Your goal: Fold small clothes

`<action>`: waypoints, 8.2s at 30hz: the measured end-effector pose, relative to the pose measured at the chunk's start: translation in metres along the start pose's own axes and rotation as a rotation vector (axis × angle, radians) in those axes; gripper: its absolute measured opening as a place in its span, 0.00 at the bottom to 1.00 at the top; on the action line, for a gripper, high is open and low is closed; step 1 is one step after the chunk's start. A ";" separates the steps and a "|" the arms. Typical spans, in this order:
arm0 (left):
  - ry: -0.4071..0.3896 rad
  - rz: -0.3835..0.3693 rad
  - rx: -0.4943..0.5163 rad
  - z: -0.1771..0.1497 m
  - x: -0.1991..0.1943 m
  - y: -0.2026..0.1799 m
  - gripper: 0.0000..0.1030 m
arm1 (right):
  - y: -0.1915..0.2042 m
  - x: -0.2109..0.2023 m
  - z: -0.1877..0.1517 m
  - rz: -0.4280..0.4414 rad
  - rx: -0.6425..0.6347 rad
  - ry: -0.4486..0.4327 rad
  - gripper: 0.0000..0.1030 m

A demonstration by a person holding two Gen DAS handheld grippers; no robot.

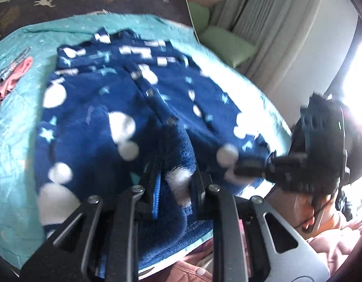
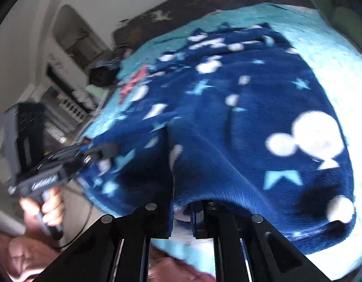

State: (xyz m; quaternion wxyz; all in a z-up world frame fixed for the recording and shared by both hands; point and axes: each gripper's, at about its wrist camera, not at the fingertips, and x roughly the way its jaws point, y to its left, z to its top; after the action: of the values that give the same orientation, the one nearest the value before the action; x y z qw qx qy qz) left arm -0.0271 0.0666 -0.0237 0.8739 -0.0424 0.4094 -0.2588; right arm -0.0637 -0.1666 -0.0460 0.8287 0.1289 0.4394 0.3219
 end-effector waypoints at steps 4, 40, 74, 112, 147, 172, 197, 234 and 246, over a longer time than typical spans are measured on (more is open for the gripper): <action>-0.047 -0.061 0.004 0.011 -0.010 -0.005 0.22 | 0.043 0.007 -0.002 0.061 -0.142 0.015 0.12; 0.096 0.369 -0.221 -0.069 -0.037 0.095 0.68 | -0.109 -0.094 -0.041 -0.353 0.233 0.001 0.61; 0.205 0.173 -0.193 -0.079 0.009 0.073 0.96 | -0.098 -0.038 -0.018 -0.263 0.196 -0.068 0.72; -0.215 0.227 -0.073 0.123 -0.059 0.084 0.13 | -0.083 -0.091 0.179 0.038 0.111 -0.269 0.12; 0.067 0.355 -0.379 0.287 0.193 0.291 0.14 | -0.293 0.148 0.397 -0.148 0.445 -0.049 0.15; 0.115 0.221 0.005 0.255 0.159 0.171 0.63 | -0.124 0.166 0.354 -0.252 -0.140 0.170 0.52; 0.025 0.389 -0.264 0.208 0.110 0.244 0.74 | -0.236 0.063 0.331 -0.323 0.216 -0.111 0.64; -0.197 0.095 -0.707 0.140 0.070 0.218 0.18 | -0.228 0.052 0.242 0.099 0.635 -0.222 0.13; -0.147 0.109 -0.621 0.100 0.032 0.201 0.62 | -0.203 0.015 0.201 0.016 0.562 -0.137 0.41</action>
State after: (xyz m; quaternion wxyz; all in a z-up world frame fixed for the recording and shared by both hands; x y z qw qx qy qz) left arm 0.1476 0.2106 -0.0372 0.8589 -0.3036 0.4063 -0.0704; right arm 0.1910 -0.2972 -0.0393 0.7857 0.3785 0.4533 0.1843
